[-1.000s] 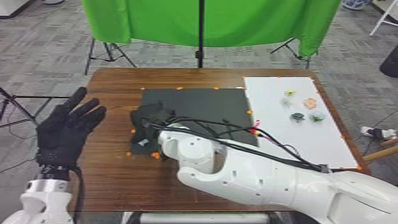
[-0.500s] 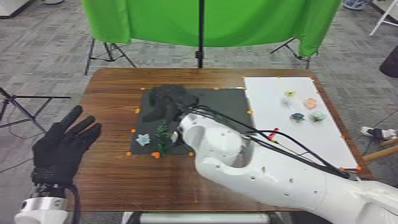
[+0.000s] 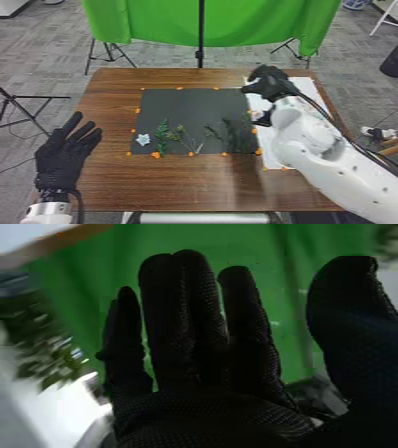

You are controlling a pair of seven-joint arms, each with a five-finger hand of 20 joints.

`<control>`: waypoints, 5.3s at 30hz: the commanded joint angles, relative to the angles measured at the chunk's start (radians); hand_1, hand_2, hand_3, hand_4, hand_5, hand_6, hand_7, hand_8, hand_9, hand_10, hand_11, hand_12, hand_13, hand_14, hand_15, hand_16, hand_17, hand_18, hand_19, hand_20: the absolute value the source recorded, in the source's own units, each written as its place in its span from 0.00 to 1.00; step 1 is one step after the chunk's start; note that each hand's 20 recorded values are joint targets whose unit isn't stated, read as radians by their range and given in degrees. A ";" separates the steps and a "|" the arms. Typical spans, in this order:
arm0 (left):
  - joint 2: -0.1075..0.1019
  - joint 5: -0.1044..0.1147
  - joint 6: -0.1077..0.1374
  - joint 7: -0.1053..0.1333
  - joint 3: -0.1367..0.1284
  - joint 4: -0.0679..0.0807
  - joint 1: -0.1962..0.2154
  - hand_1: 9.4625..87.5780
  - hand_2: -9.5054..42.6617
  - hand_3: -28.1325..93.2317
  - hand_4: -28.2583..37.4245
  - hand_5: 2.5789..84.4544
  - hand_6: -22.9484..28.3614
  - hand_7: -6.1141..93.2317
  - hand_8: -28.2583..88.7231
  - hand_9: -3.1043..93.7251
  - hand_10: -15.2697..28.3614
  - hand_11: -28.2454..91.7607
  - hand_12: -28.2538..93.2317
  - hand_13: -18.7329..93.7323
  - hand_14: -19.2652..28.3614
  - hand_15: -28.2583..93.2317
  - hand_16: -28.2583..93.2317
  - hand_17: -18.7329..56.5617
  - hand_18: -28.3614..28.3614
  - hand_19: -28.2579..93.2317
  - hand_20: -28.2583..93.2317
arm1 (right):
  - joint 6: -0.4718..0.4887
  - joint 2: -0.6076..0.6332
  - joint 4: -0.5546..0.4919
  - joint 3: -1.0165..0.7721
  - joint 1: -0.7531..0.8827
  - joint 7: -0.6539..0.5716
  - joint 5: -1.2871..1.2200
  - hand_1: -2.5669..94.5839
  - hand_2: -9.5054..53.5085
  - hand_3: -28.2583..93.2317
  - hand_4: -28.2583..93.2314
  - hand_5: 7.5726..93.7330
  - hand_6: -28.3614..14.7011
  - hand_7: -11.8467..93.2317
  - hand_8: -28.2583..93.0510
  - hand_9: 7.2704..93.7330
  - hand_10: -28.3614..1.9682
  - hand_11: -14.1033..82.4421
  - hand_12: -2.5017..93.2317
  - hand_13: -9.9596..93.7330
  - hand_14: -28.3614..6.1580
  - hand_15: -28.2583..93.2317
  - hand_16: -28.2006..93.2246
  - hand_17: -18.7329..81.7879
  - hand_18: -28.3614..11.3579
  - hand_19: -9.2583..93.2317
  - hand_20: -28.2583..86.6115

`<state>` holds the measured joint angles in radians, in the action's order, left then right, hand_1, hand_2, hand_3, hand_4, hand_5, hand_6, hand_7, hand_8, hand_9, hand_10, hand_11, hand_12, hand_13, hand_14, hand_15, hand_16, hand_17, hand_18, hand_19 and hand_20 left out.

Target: Arrange flowers

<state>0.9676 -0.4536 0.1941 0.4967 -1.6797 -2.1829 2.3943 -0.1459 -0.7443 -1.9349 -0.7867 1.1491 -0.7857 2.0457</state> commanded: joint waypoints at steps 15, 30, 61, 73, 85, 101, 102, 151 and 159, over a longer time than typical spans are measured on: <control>0.033 -0.018 -0.008 -0.037 0.000 0.006 0.006 0.16 0.30 0.89 0.00 0.42 0.60 0.18 0.16 0.40 0.81 0.41 0.32 0.38 0.99 0.63 0.16 0.13 1.00 0.70 0.30 | 0.077 0.124 0.170 0.061 0.054 -0.207 0.130 0.38 0.00 0.88 0.00 0.59 0.65 0.25 0.13 0.60 0.36 0.37 0.18 0.62 0.39 0.79 0.32 0.39 0.00 0.81 0.60; 0.011 0.004 -0.005 -0.009 0.010 0.005 0.010 0.16 0.30 0.88 0.00 0.42 0.61 0.17 0.16 0.40 0.81 0.41 0.32 0.38 0.99 0.63 0.16 0.13 1.00 0.70 0.30 | -0.044 0.105 0.292 0.271 -0.056 -0.245 0.229 0.59 0.00 0.79 0.00 0.82 0.69 0.28 0.22 0.91 0.65 0.28 0.33 0.79 0.65 0.72 0.43 0.47 0.06 0.86 0.61; -0.091 -0.008 -0.012 -0.023 0.016 0.012 -0.094 0.16 0.30 0.88 0.00 0.42 0.61 0.17 0.16 0.40 0.81 0.41 0.32 0.38 0.99 0.63 0.16 0.13 1.00 0.70 0.30 | -0.194 -0.586 0.527 0.736 -0.579 0.119 0.080 0.62 0.00 0.80 0.00 0.89 0.72 0.31 0.25 1.00 0.72 0.30 0.41 0.81 0.70 0.76 0.46 0.44 0.17 0.90 0.64; -0.101 -0.005 -0.020 -0.036 0.023 0.027 -0.138 0.16 0.30 0.88 0.00 0.43 0.61 0.17 0.16 0.40 0.81 0.41 0.31 0.38 0.99 0.63 0.16 0.13 1.00 0.70 0.30 | 0.008 -0.589 0.554 0.729 -0.548 0.146 0.127 0.59 0.00 0.77 0.00 0.86 0.76 0.28 0.22 0.94 0.72 0.38 0.36 0.77 0.67 0.80 0.40 0.41 0.18 0.88 0.67; -0.165 0.035 -0.017 0.011 0.051 0.038 -0.137 0.16 0.30 0.88 0.00 0.43 0.61 0.17 0.16 0.40 0.81 0.41 0.31 0.38 0.99 0.63 0.16 0.13 1.00 0.70 0.30 | 0.059 -0.587 0.554 0.747 -0.544 0.132 0.125 0.56 0.00 0.72 0.00 0.76 0.77 0.27 0.20 0.86 0.68 0.44 0.30 0.73 0.65 0.82 0.39 0.38 0.19 0.87 0.68; -0.116 0.029 0.000 -0.017 0.011 0.015 -0.065 0.17 0.30 0.89 0.00 0.42 0.61 0.17 0.16 0.40 0.81 0.41 0.31 0.38 0.99 0.63 0.16 0.13 1.00 0.70 0.30 | 0.074 -0.523 0.484 0.627 -0.503 0.197 0.165 0.30 0.00 0.84 0.00 0.64 0.69 0.26 0.13 0.75 0.57 0.64 0.24 0.66 0.52 0.88 0.38 0.34 0.13 0.86 0.72; -0.113 0.032 0.002 -0.015 0.009 0.011 -0.051 0.17 0.30 0.89 0.00 0.42 0.61 0.17 0.16 0.40 0.81 0.41 0.31 0.38 0.99 0.63 0.16 0.13 1.00 0.70 0.30 | 0.060 -0.504 0.463 0.632 -0.510 0.180 0.154 0.30 0.00 0.84 0.00 0.64 0.69 0.26 0.13 0.74 0.57 0.64 0.24 0.66 0.52 0.88 0.38 0.34 0.13 0.86 0.72; -0.057 0.035 0.003 0.005 0.015 -0.008 0.046 0.16 0.29 0.88 0.00 0.42 0.60 0.17 0.16 0.40 0.81 0.41 0.32 0.38 0.99 0.63 0.16 0.13 1.00 0.70 0.30 | -0.013 0.188 0.297 0.098 0.083 -0.123 0.165 0.37 0.00 0.89 0.00 0.61 0.74 0.29 0.11 0.62 0.52 0.38 0.17 0.62 0.49 0.81 0.32 0.33 0.13 0.84 0.70; -0.061 0.041 0.011 0.009 0.018 -0.010 0.048 0.16 0.29 0.89 0.00 0.42 0.60 0.17 0.16 0.40 0.81 0.41 0.32 0.38 0.99 0.63 0.16 0.13 1.00 0.70 0.30 | -0.100 0.196 0.324 0.174 0.074 -0.134 0.249 0.56 0.00 0.75 0.00 0.89 0.80 0.27 0.22 0.89 0.74 0.30 0.31 0.74 0.64 0.80 0.37 0.40 0.18 0.88 0.69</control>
<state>0.9110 -0.4227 0.1914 0.5080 -1.6669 -2.1914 2.4338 -0.1792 -0.5439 -1.6187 -0.6284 1.1772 -0.9175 2.2366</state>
